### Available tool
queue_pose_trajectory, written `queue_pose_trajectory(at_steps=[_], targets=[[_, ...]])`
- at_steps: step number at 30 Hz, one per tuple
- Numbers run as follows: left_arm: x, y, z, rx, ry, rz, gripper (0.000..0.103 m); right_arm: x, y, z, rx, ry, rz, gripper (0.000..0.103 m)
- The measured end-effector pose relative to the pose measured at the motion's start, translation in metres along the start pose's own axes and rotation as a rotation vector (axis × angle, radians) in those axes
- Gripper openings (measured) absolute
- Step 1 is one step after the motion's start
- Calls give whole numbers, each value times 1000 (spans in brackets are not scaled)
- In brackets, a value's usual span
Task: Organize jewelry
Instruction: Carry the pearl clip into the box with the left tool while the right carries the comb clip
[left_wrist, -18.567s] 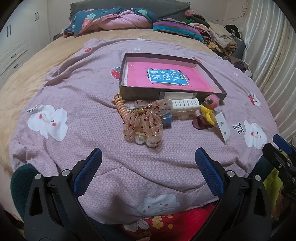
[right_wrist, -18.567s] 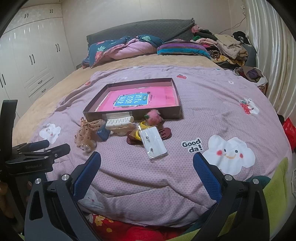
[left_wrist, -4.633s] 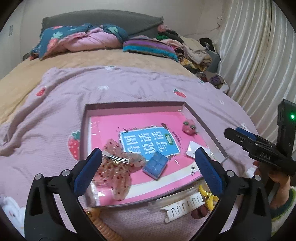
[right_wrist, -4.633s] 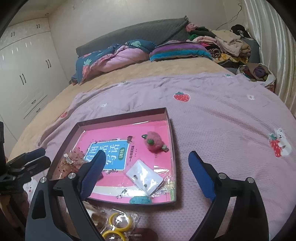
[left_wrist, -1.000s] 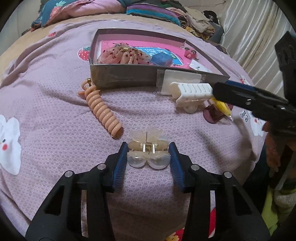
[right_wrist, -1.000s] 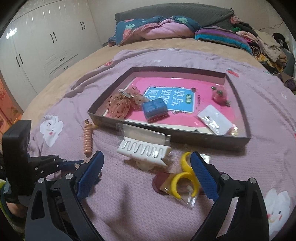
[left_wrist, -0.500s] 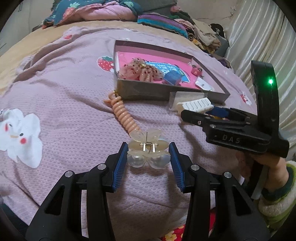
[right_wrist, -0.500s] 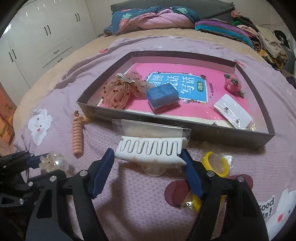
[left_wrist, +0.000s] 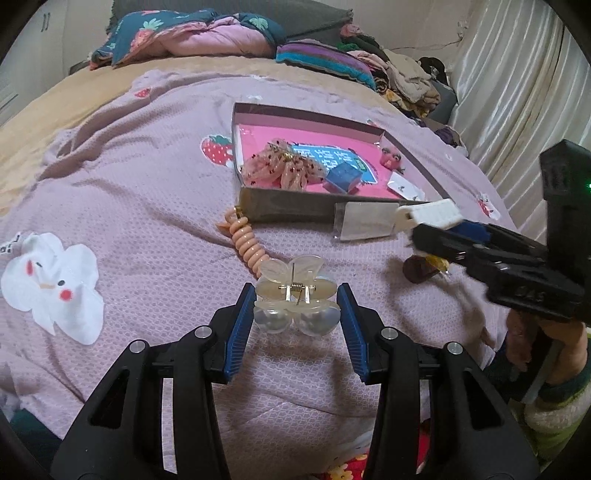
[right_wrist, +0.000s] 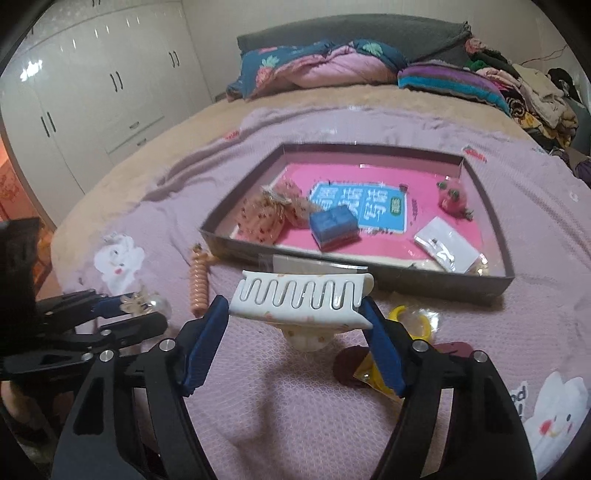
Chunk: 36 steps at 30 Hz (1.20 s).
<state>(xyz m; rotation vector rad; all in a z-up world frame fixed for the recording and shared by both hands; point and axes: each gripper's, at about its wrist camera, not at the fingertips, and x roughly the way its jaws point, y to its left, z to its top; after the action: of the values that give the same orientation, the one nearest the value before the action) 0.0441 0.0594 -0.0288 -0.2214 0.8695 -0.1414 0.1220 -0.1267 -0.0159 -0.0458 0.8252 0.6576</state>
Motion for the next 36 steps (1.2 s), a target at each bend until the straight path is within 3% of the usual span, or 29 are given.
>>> queue_pose_trajectory(at_steps=[19, 36], targets=[[-5, -31, 36, 71, -48, -18, 37, -74, -53, 15, 98, -175, -89, 71], [10, -65, 79, 136, -94, -64, 37, -92, -83, 25, 147, -238, -143, 71]])
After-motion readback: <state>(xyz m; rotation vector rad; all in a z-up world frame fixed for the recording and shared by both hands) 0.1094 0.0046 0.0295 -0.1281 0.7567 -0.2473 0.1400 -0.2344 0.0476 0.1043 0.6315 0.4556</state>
